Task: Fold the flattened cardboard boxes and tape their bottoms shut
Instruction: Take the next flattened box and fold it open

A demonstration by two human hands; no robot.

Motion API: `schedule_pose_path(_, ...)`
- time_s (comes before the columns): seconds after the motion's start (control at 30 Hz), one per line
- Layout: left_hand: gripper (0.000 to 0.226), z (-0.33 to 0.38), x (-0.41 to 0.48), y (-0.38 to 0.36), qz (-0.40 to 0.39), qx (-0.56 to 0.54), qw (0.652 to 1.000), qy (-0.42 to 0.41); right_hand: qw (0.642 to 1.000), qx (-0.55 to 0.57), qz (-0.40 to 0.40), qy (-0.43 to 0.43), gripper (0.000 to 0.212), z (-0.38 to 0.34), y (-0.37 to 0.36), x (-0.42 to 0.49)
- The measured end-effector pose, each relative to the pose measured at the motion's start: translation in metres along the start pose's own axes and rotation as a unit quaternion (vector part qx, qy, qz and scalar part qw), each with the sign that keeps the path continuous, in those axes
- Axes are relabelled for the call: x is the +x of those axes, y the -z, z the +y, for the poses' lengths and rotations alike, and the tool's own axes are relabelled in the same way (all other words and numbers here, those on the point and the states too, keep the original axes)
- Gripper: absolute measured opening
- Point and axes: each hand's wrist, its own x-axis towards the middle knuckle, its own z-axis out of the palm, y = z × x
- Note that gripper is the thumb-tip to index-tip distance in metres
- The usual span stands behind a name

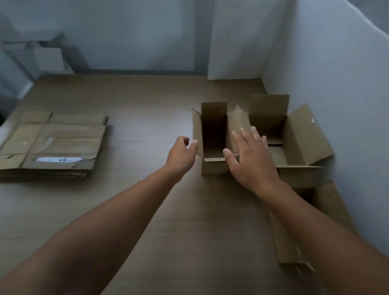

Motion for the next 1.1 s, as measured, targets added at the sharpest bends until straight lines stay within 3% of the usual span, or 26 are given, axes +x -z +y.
schedule_pose_path(0.2,0.049,-0.056,0.006,0.135,0.064,0.238,0.96,-0.132,0.995,0.03,-0.034,0.084,0.063,-0.112,-0.045,0.031)
schedule_pose_path(0.3,0.053,-0.105,0.013,0.219,0.116,0.35,0.922,-0.116,0.99,0.034,-0.075,0.111,0.066,-0.187,-0.088,0.045)
schedule_pose_path(0.43,0.067,-0.182,0.037,0.33,0.142,0.386,0.911,-0.031,0.986,0.03,-0.11,0.124,0.068,-0.285,-0.149,0.064)
schedule_pose_path(0.63,0.092,-0.256,0.102,0.43,0.141,0.283,0.947,0.061,0.985,0.114,-0.123,-0.046,0.073,-0.379,-0.221,0.12)
schedule_pose_path(0.7,0.095,-0.266,0.114,0.44,0.119,0.274,0.953,0.048,0.975,0.158,-0.127,-0.086,0.073,-0.397,-0.236,0.131)
schedule_pose_path(0.8,0.099,-0.27,0.115,0.444,0.135,0.242,0.961,0.01,0.964,0.226,-0.064,-0.124,0.075,-0.415,-0.242,0.131)
schedule_pose_path(0.93,0.104,-0.267,0.103,0.455,0.146,0.112,0.983,-0.007,0.948,0.291,0.024,-0.125,0.073,-0.428,-0.224,0.111)
schedule_pose_path(1.1,0.101,-0.259,0.051,0.469,0.085,-0.066,0.991,-0.077,0.908,0.38,0.094,-0.147,0.074,-0.436,-0.196,0.063)
